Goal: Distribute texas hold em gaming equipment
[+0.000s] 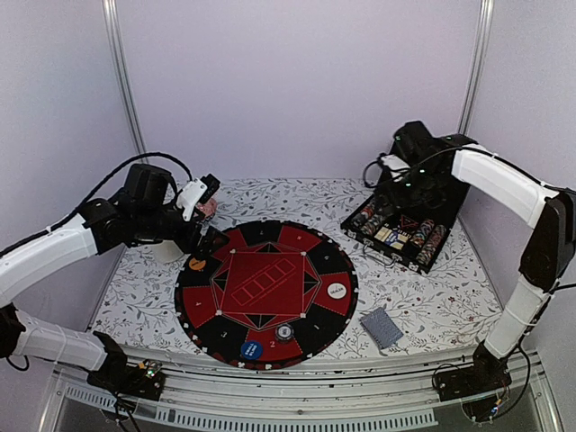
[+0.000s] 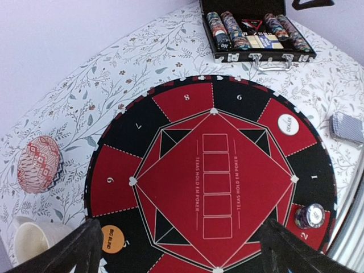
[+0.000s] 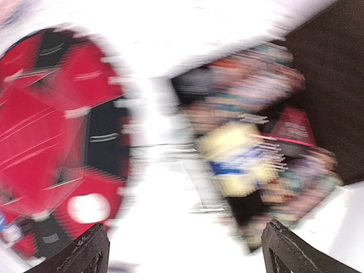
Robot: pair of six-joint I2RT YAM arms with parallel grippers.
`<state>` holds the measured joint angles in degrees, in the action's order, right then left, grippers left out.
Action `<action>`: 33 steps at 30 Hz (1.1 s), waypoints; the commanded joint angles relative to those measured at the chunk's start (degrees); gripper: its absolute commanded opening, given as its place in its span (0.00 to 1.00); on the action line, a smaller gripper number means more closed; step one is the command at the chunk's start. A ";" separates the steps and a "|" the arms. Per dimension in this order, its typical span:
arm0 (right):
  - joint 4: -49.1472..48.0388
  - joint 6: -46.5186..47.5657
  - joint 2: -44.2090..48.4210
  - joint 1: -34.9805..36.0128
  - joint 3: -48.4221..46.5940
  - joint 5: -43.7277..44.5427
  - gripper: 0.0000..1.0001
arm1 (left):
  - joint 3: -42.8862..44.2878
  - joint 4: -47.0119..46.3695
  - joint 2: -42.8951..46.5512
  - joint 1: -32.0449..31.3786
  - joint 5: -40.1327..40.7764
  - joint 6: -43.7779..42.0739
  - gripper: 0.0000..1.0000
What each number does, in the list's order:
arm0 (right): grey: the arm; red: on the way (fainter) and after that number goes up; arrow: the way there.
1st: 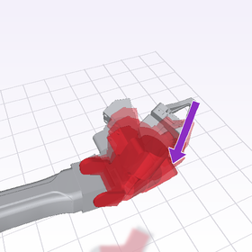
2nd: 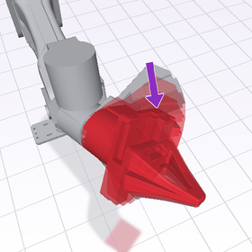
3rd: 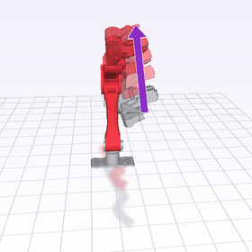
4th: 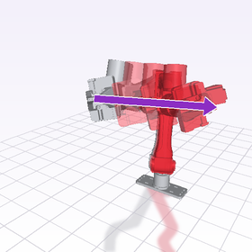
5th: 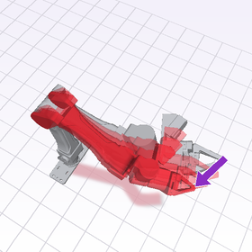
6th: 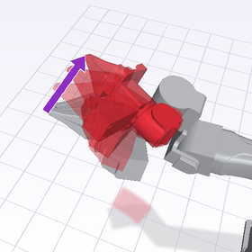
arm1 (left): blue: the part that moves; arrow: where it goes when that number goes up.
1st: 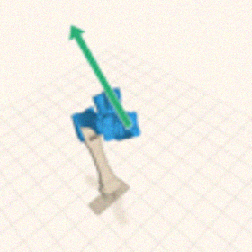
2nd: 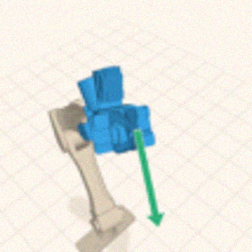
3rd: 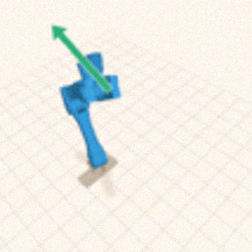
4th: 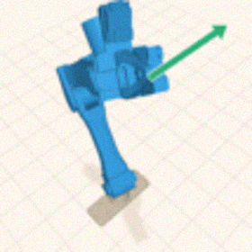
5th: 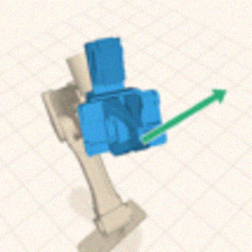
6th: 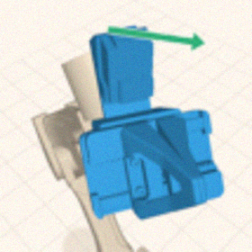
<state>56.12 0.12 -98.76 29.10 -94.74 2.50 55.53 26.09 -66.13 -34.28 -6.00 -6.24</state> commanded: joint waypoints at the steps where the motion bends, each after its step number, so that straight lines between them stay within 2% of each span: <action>1: -6.47 13.70 1.09 -9.46 7.05 1.61 0.94 | 3.59 -2.34 -2.98 1.87 -2.07 -1.48 0.98; 6: -9.61 23.35 -3.77 -11.70 11.23 7.13 0.95 | 4.76 -2.71 -6.01 3.33 -3.69 -2.61 0.98; 9: -9.16 24.43 -7.63 -13.26 11.15 9.68 0.95 | 3.45 -3.30 -6.35 4.22 -4.39 -2.74 0.98; 18: -10.01 24.72 -15.65 -13.47 9.24 20.58 0.81 | 2.36 -4.14 -7.26 6.62 -6.22 -3.06 0.98; 23: -9.05 24.67 -18.55 -13.54 7.95 22.17 0.71 | 1.96 -4.36 -7.34 7.45 -6.82 -2.94 0.98; 33: -9.33 25.19 -19.95 -13.46 8.76 19.45 0.58 | 1.78 -4.43 -7.35 8.34 -7.57 -2.71 0.98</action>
<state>47.05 24.95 -116.79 15.68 -85.10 22.85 58.13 22.96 -73.14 -26.81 -12.53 -8.60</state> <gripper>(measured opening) 0.604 0.979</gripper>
